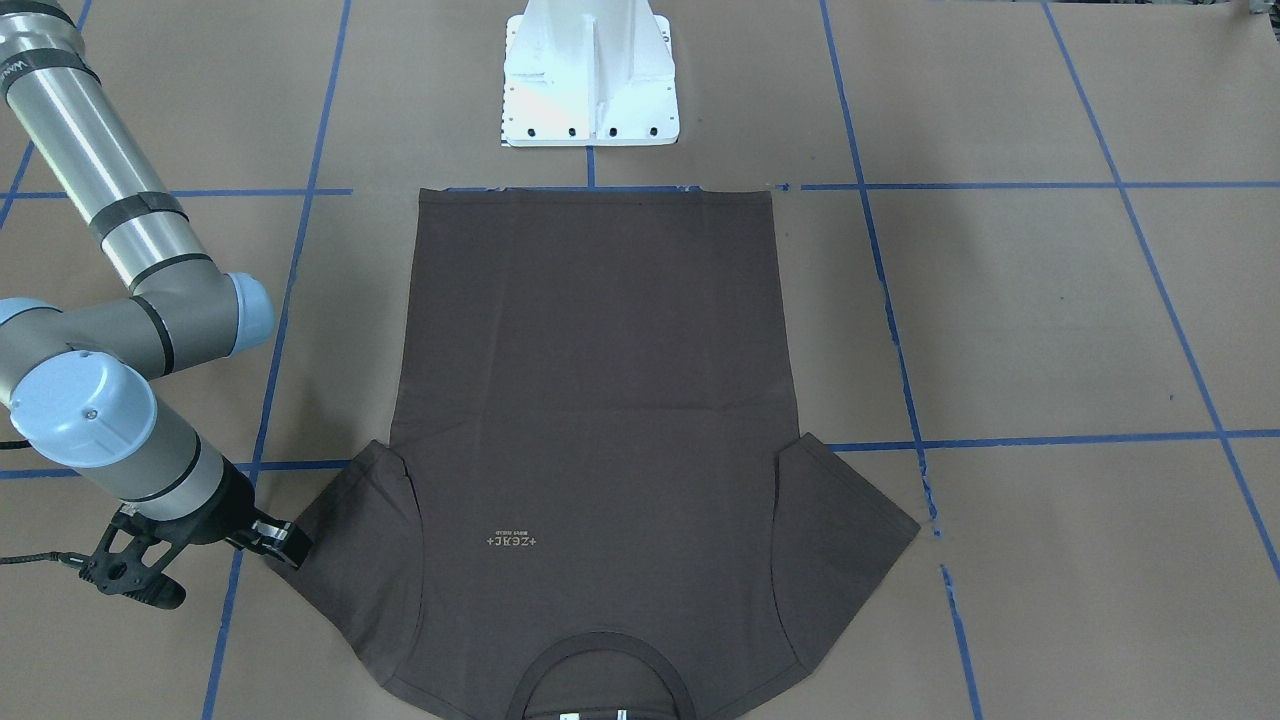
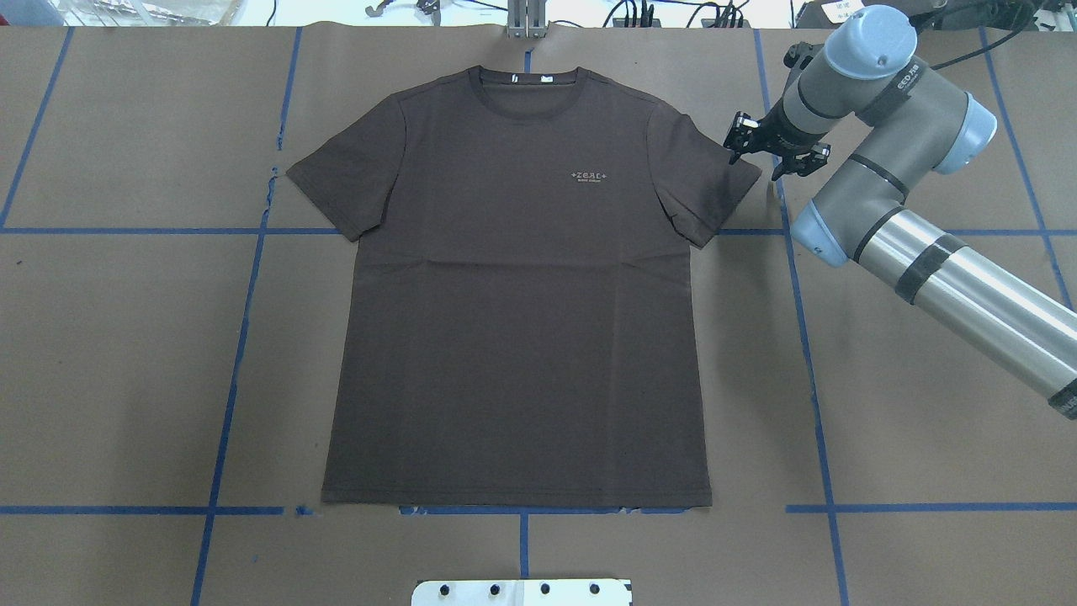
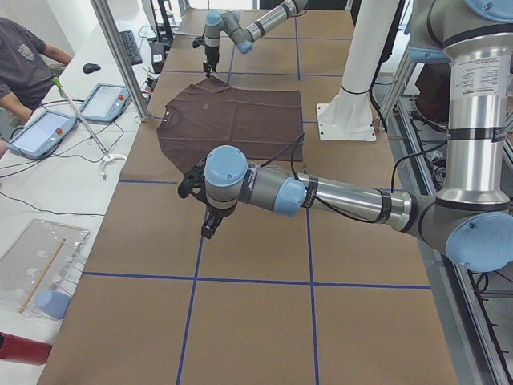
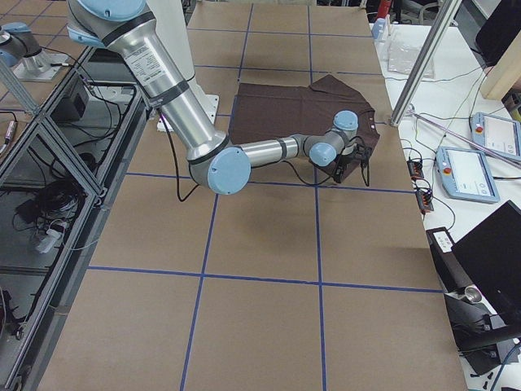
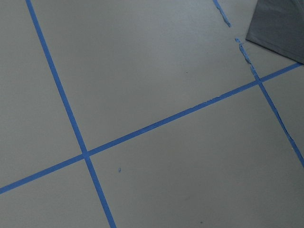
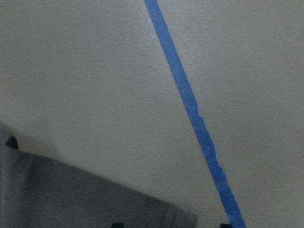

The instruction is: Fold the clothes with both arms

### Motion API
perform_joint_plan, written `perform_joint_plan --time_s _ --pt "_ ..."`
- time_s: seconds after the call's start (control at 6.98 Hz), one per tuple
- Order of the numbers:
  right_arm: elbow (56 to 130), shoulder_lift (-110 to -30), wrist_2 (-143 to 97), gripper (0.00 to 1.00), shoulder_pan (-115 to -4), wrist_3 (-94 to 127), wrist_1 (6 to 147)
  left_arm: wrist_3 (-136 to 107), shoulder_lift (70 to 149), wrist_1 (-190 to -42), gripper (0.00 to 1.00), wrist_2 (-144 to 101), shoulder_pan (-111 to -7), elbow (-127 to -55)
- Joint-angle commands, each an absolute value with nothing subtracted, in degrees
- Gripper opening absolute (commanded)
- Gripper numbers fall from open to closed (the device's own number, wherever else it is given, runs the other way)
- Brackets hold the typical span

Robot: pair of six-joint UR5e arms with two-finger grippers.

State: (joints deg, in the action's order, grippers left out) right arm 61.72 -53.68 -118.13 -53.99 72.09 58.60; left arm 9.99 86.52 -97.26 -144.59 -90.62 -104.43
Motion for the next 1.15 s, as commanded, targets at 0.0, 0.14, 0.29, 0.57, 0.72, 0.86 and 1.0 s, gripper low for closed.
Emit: perform_joint_plan --time_s 0.0,0.14,0.29,0.57,0.72,0.86,1.0 --pt "60.9 -53.6 -117.7 0.67 -53.8 72.0 58.6 9.9 86.5 -97.3 1.00 -144.6 -90.6 -104.5" --pt "60.7 -53.6 -117.7 0.66 -53.8 71.9 58.6 10.0 86.5 -97.3 1.00 -144.6 -90.6 -104.4" --pt "60.6 -53.5 -117.7 0.61 -53.8 72.0 58.6 10.0 86.5 -97.3 1.00 -144.6 -90.6 -104.4" --pt "60.5 -53.5 -117.7 0.13 -53.8 71.7 58.6 10.0 86.5 -97.4 1.00 -144.6 -90.6 -104.4" --pt "60.5 -53.5 -117.8 0.00 -53.7 71.5 58.6 10.0 86.5 -97.4 1.00 -144.6 -90.6 -104.4" --pt "60.7 -53.5 -117.9 0.00 -53.7 71.5 58.5 10.0 86.5 -97.4 1.00 -144.6 -90.6 -104.3" --pt "61.3 -52.7 -117.9 0.00 -53.7 71.7 58.4 10.0 86.5 -97.3 1.00 -144.6 -90.7 -104.3"
